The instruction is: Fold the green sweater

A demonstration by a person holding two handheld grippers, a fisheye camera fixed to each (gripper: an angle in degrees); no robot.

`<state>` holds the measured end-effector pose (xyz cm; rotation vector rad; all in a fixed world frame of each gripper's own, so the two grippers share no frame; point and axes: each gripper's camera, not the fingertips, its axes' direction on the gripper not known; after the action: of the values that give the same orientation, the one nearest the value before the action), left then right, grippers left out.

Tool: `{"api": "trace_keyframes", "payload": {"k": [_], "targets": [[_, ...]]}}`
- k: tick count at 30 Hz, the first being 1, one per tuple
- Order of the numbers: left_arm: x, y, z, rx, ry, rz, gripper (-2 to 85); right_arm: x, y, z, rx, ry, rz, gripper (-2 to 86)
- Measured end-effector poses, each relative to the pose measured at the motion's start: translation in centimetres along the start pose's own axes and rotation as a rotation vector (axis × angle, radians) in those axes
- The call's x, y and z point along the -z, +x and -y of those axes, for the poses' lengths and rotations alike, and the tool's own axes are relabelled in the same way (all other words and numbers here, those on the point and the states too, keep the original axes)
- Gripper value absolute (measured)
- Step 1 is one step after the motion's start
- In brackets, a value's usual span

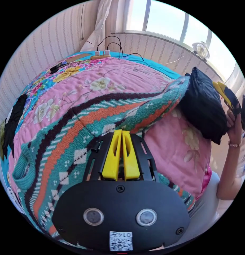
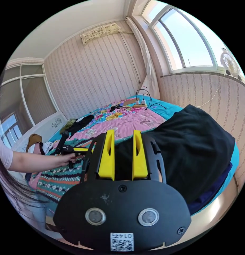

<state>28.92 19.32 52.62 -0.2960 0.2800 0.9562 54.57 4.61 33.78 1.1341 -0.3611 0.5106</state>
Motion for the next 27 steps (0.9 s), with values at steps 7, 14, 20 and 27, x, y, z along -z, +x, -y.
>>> {"api": "trace_keyframes", "payload": {"k": [7, 14, 20, 27], "targets": [[6.4, -1.9, -5.7, 0.103, 0.103, -0.100, -0.9, -3.8, -8.1, 0.2, 0.152, -0.048, 0.106, 10.3], [22.4, -3.0, -30.6, 0.129, 0.164, 0.191, -0.9, -12.8, -22.8, -3.5, 0.315, -0.356, 0.435, 11.2], [30.8, -8.9, -52.1, 0.577, 0.023, 0.500, 0.3, -19.5, -39.8, -10.6, 0.502, -0.638, 0.693, 11.5], [36.8, -17.0, -66.2, 0.905, 0.203, 0.530, 9.2, -25.3, -56.3, -9.6, 0.735, -0.626, 0.725, 13.6]]}}
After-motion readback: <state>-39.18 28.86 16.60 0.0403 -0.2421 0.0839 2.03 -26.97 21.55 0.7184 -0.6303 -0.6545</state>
